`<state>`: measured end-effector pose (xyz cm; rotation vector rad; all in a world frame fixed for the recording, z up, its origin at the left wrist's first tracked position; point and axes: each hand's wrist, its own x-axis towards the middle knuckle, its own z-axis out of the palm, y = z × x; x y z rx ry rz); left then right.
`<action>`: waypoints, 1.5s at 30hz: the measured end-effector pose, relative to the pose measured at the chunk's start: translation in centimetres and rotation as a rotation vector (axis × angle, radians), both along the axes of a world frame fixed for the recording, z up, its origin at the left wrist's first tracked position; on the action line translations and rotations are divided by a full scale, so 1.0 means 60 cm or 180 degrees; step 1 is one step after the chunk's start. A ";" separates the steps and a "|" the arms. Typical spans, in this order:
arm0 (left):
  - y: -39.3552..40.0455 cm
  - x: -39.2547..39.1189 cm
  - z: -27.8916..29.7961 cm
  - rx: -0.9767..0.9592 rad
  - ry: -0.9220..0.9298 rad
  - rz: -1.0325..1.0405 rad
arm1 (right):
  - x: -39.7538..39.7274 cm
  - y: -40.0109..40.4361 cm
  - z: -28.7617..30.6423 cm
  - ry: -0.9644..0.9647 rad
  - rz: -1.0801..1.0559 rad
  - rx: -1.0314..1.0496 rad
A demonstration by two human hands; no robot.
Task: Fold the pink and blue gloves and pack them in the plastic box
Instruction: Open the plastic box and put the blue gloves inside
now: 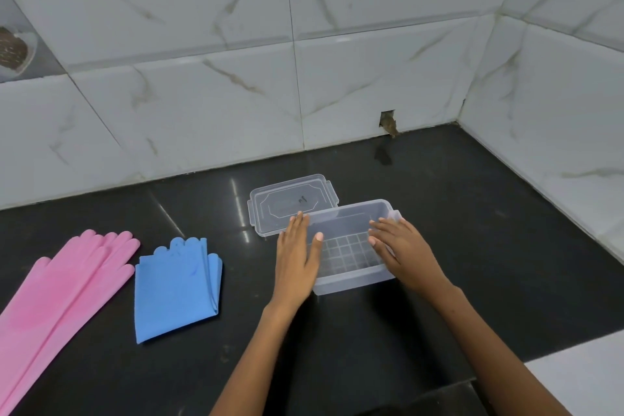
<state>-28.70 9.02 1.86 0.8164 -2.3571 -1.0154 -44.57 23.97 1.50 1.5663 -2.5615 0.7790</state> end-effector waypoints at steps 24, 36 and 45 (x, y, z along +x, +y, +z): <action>-0.200 0.392 -0.054 -0.1458 -0.1243 -0.0224 | 0.341 -0.242 -0.053 -0.0141 0.1132 0.0042; -0.112 0.181 -0.013 -0.0100 -0.0980 0.0199 | 0.319 -0.189 -0.070 -0.0895 -0.0515 -0.0236; -0.200 0.249 -0.053 -0.1237 -0.1267 -0.0040 | 0.322 -0.245 -0.067 -0.1025 -0.0244 -0.0049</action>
